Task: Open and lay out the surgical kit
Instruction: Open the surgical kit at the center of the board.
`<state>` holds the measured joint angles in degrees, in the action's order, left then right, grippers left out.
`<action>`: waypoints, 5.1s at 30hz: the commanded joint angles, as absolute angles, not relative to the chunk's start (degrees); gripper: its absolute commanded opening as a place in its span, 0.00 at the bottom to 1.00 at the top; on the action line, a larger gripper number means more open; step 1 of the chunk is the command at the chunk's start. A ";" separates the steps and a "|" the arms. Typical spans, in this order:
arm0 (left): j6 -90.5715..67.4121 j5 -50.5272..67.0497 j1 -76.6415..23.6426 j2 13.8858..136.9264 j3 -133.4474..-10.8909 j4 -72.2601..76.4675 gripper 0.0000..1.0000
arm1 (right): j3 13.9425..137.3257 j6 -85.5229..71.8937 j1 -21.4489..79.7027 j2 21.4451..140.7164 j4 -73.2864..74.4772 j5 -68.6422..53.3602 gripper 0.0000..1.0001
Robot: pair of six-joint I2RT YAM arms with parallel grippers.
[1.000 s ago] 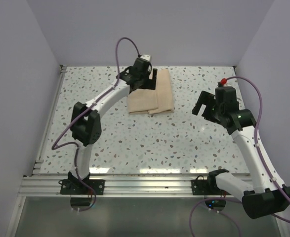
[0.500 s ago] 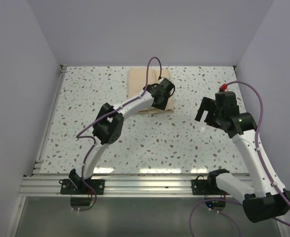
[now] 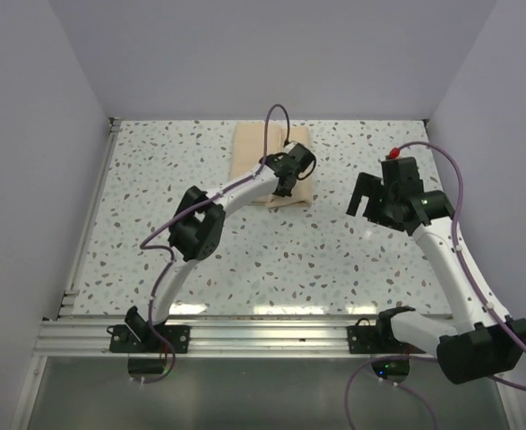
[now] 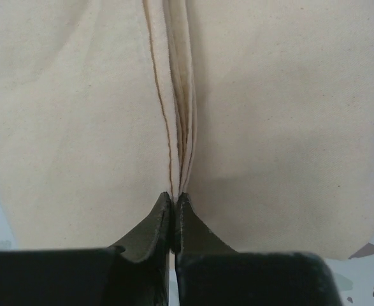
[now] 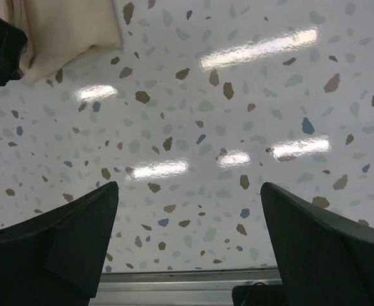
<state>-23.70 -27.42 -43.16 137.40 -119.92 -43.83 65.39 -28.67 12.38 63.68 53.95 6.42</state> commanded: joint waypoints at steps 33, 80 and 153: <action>-27.60 -15.21 -11.34 103.71 -77.78 -30.50 0.99 | 137.63 -25.67 38.94 141.93 65.92 12.30 0.78; -25.93 -14.68 -11.60 107.75 -83.67 -35.07 0.92 | 104.42 -39.90 8.53 118.83 69.34 42.89 0.00; -27.16 -14.59 -12.22 99.05 -69.61 -33.84 0.90 | 136.33 -38.50 -1.85 142.92 45.26 20.03 0.00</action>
<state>-26.39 -14.11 -12.08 102.17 -69.71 -34.39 138.93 -39.42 -1.89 150.47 43.88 16.88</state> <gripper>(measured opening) 0.900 0.011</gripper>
